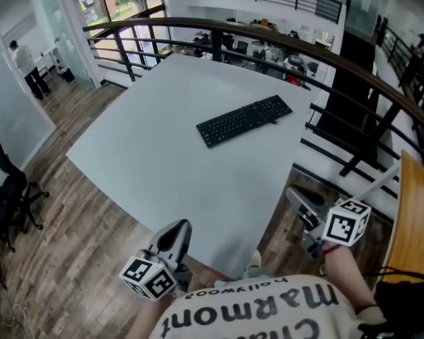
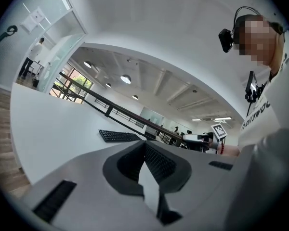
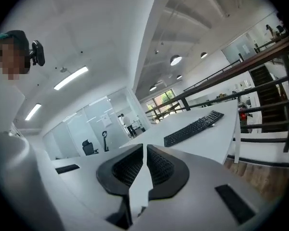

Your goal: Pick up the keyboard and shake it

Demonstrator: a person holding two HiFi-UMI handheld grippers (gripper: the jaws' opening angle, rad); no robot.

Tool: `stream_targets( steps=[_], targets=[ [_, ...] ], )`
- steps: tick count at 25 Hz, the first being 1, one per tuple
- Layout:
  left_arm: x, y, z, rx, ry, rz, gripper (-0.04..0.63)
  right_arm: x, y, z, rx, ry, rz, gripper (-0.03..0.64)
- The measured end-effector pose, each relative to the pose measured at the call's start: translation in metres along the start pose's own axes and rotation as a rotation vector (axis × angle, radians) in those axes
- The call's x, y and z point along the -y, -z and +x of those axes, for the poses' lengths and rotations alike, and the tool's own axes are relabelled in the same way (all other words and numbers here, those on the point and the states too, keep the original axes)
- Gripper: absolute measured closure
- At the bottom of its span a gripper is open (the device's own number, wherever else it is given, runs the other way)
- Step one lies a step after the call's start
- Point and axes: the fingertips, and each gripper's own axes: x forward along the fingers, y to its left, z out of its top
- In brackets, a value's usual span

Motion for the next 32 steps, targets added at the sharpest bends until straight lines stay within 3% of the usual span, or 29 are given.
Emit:
stream_targets(
  steps=[7, 20, 26, 32],
  targets=[
    [-0.019, 0.011, 0.063, 0.015, -0.059, -0.026, 0.592, 0.055, -0.009, 0.047, -0.094, -0.062, -0.024, 0.566],
    [-0.049, 0.013, 0.139, 0.031, -0.192, -0.074, 0.592, 0.131, -0.007, 0.127, -0.264, -0.176, 0.038, 0.566],
    [-0.044, 0.012, 0.155, 0.005, -0.167, -0.068, 0.593, 0.135, -0.005, 0.146, -0.268, -0.195, 0.086, 0.566],
    [-0.035, 0.02, 0.131, 0.006, -0.144, -0.088, 0.593, 0.114, 0.009, 0.136, -0.25, -0.199, 0.08, 0.566]
  ],
)
